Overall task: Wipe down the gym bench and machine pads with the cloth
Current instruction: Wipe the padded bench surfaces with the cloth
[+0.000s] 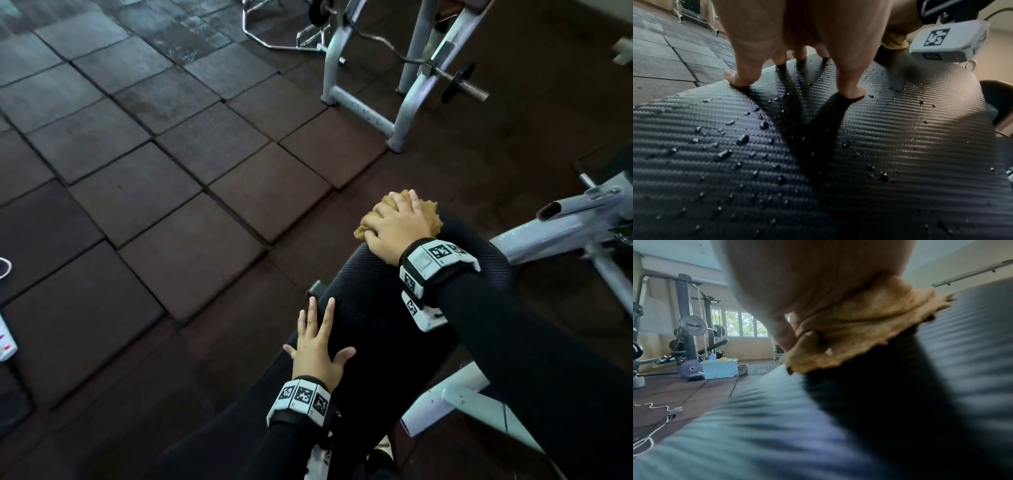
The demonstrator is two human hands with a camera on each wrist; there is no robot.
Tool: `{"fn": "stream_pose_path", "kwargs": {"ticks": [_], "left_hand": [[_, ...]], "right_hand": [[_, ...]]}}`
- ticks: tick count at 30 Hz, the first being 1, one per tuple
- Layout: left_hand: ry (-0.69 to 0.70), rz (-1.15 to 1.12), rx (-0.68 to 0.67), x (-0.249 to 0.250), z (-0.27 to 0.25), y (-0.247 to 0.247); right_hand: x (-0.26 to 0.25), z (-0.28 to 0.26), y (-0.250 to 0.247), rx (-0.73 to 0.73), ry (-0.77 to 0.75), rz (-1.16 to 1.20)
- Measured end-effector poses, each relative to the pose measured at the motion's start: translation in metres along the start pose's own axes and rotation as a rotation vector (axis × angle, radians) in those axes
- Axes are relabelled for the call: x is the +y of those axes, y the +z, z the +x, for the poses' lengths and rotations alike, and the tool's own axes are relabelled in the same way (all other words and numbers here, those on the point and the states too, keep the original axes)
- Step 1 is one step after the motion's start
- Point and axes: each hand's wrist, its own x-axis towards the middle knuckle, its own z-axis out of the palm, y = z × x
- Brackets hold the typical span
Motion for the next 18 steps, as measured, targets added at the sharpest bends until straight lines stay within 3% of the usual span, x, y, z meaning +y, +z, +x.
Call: {"fn": "stream_pose_path", "kwargs": {"ticks": [5,9,15,18], "left_hand": [[0.051,0.025,0.01,-0.011,-0.002,0.001],[0.042,0.034,0.048,-0.032,-0.014,0.007],[-0.077,0.008,0.142,-0.074,-0.058,0.037],[-0.156,-0.083,0.17,-0.084,-0.08,0.058]], "right_hand": [[-0.045,-0.005,0.012,-0.198,-0.201,-0.123],[-0.052,-0.014,0.017,-0.21,-0.31,-0.131],[-0.019,-0.011,0.005,-0.054,-0.179,-0.092],[-0.01,-0.029,0.01,-0.041,-0.153,-0.029]]}}
